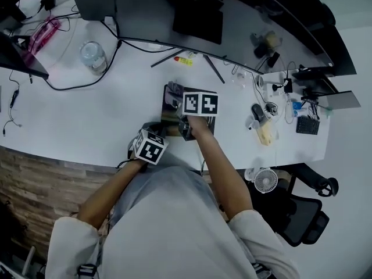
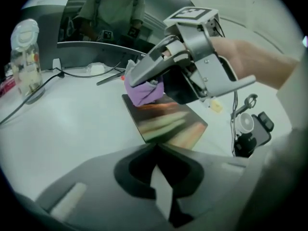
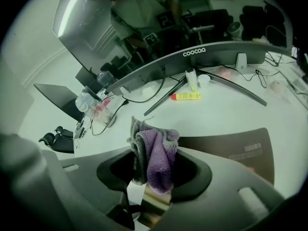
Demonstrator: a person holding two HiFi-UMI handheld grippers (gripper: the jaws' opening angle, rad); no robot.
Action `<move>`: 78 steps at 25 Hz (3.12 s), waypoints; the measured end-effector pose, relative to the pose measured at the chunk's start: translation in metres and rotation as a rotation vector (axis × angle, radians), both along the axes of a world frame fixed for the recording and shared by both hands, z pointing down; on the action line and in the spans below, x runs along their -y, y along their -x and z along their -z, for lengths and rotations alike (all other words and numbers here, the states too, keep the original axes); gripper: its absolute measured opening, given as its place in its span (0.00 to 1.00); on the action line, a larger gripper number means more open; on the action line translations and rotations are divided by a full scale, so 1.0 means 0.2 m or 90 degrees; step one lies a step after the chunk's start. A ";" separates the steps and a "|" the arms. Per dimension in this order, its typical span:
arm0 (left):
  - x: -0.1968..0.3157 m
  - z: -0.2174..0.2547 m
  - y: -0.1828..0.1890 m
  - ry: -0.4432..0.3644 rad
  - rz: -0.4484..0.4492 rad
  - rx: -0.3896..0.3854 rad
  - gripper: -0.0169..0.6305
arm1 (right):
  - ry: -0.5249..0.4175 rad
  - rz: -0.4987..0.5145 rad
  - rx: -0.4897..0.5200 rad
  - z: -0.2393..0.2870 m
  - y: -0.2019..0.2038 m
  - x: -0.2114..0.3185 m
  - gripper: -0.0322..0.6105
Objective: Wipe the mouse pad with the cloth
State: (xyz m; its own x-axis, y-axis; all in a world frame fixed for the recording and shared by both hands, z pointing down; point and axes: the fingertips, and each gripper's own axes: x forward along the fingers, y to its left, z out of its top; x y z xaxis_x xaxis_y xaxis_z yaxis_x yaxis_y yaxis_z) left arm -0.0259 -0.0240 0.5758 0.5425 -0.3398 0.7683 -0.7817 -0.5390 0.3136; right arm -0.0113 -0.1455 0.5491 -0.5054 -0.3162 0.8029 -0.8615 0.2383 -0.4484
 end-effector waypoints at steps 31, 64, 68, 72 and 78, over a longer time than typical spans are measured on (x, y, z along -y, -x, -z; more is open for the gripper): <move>0.00 -0.02 0.01 0.001 0.038 0.010 0.03 | 0.050 0.001 0.016 -0.11 -0.12 0.01 0.36; 0.01 -0.02 0.00 0.001 0.056 0.003 0.03 | 0.066 -0.039 0.000 -0.13 -0.50 0.00 0.36; 0.00 -0.03 0.00 0.012 0.059 0.004 0.03 | 0.067 -0.047 -0.002 -0.13 -0.57 -0.01 0.36; 0.00 -0.03 -0.01 0.012 0.061 0.003 0.03 | 0.069 -0.053 -0.002 -0.13 -0.62 -0.01 0.36; 0.00 -0.03 -0.01 0.015 0.072 0.000 0.03 | 0.073 -0.063 -0.007 -0.14 -0.71 -0.01 0.36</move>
